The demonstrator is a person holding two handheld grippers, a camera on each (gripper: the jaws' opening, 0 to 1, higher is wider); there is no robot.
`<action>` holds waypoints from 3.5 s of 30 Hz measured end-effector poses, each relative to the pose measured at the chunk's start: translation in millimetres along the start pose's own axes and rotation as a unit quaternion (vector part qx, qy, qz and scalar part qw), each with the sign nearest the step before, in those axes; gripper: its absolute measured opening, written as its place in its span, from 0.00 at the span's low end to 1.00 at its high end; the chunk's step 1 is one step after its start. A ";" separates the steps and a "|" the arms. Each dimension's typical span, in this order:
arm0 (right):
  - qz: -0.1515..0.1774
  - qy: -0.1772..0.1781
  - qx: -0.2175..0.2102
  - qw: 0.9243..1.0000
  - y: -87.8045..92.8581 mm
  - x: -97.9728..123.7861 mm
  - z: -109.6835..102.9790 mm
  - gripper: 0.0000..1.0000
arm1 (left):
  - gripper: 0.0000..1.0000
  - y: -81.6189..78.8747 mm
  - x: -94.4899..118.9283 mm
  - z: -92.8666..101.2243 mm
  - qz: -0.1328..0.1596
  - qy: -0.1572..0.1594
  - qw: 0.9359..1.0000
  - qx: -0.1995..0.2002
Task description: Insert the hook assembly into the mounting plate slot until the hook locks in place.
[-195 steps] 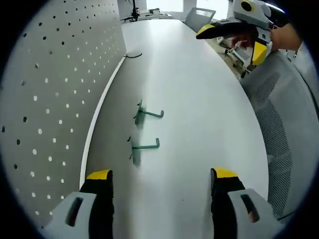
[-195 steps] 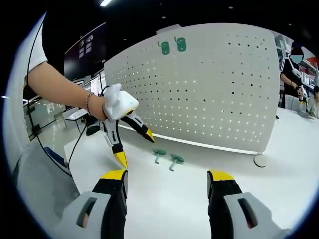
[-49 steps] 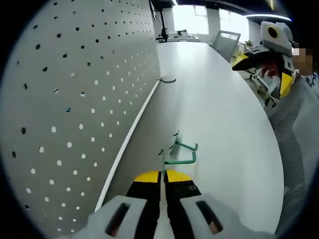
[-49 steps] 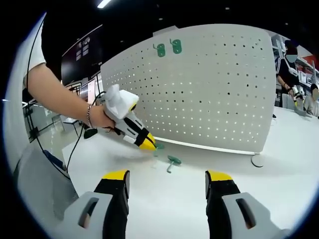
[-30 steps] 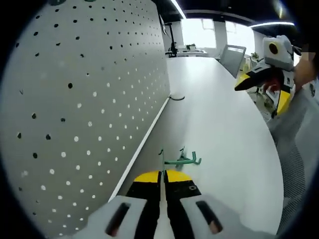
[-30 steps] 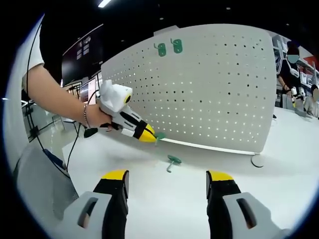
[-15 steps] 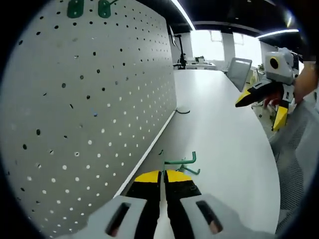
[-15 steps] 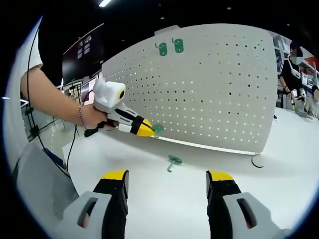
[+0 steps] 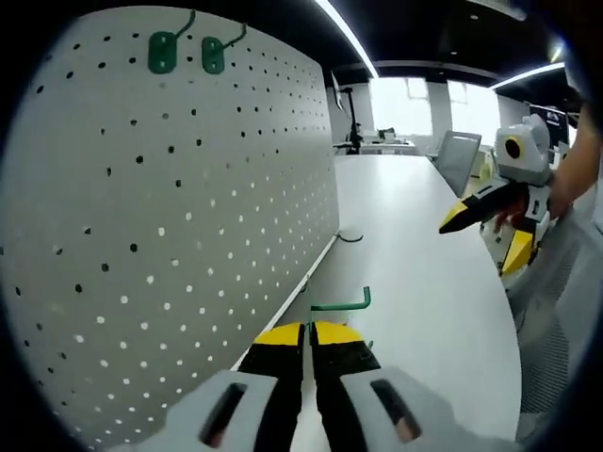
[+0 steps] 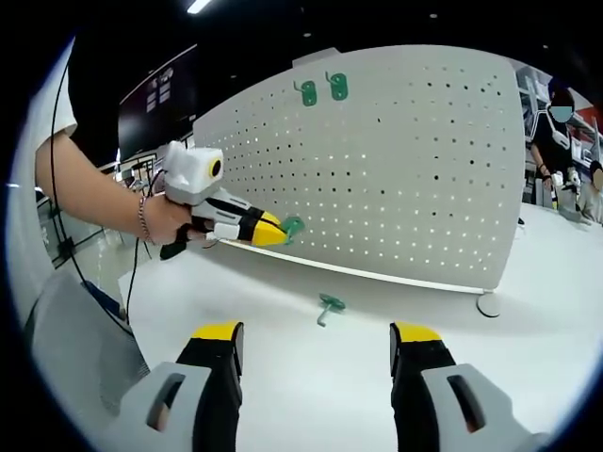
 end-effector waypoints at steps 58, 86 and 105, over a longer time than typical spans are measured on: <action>0.006 -0.014 0.005 1.000 -2.6 0.0 -4.5 0.61 | 0.03 -64.9 82.9 20.0 0.166 -0.069 0.983 0.037; 0.049 -0.013 -0.012 0.999 -13.0 2.1 -2.9 0.61 | 0.03 -71.8 93.0 24.9 0.181 -0.084 0.979 0.045; 0.176 -0.075 -0.031 0.981 -51.7 8.1 -28.2 0.63 | 0.03 -68.4 94.5 24.7 0.174 -0.089 0.980 0.042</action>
Point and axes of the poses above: the point that each gripper's makers call its tool centre point, and the gripper's own axes: x roughly backward along the fingers, z roughly to its right, y roughly out of its underside, the point moved 8 cm from there along x, roughly backward along the fingers, and after that the axes turned 7 degrees about z, right-handed, at the moved point
